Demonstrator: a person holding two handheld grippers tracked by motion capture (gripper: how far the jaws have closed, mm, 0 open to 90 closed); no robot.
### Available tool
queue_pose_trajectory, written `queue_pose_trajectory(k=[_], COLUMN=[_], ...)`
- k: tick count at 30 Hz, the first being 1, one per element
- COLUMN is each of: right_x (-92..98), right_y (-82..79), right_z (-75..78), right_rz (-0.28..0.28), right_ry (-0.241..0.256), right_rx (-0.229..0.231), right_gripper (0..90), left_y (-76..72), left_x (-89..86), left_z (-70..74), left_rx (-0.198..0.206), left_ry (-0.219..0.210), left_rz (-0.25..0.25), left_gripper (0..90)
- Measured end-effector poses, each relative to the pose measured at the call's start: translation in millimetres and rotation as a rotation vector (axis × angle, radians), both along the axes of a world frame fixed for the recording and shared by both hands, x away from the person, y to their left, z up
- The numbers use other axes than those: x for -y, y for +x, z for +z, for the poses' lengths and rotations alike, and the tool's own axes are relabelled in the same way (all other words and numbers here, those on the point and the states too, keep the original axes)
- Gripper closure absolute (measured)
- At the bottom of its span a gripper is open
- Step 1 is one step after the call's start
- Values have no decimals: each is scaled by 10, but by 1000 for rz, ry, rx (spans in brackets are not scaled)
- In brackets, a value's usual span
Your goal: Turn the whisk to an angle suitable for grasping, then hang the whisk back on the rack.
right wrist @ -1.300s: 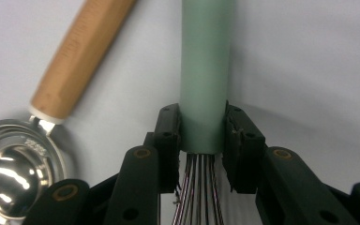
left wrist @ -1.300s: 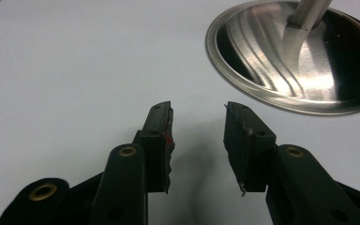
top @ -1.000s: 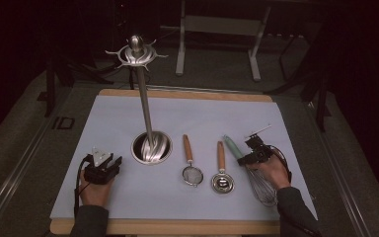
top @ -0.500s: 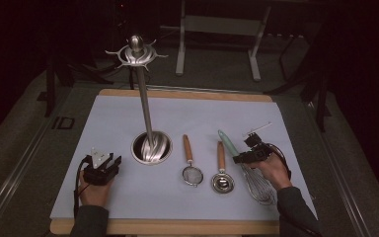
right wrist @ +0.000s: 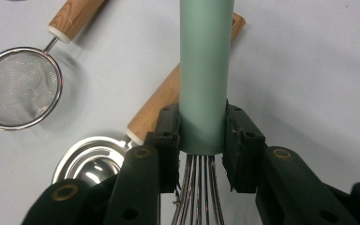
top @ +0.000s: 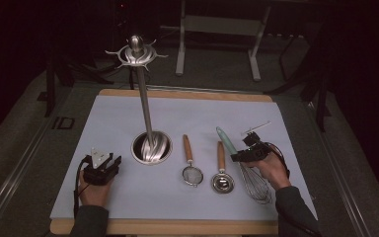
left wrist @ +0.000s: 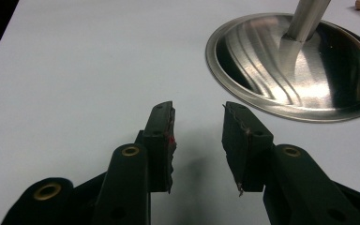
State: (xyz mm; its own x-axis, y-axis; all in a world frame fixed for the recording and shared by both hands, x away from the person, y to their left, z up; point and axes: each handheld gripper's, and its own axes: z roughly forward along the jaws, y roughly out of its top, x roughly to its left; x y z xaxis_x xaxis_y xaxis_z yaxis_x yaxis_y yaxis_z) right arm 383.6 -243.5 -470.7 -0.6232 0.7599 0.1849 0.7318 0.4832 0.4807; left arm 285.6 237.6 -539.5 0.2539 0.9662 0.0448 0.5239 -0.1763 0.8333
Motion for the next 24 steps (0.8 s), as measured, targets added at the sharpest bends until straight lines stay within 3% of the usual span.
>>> queue_pose_trajectory(k=[16,24], right_x=[-36,-119], right_y=[-46,-122], right_z=[150,311], right_rz=[27,102], right_ry=[25,40], right_rx=[51,156], right_gripper=[690,690], left_y=[2,20], left_x=[-4,-4], left_z=[1,-3], left_rx=[-3,-20], left_ry=[0,-1], left_rz=[6,5], left_gripper=[640,643])
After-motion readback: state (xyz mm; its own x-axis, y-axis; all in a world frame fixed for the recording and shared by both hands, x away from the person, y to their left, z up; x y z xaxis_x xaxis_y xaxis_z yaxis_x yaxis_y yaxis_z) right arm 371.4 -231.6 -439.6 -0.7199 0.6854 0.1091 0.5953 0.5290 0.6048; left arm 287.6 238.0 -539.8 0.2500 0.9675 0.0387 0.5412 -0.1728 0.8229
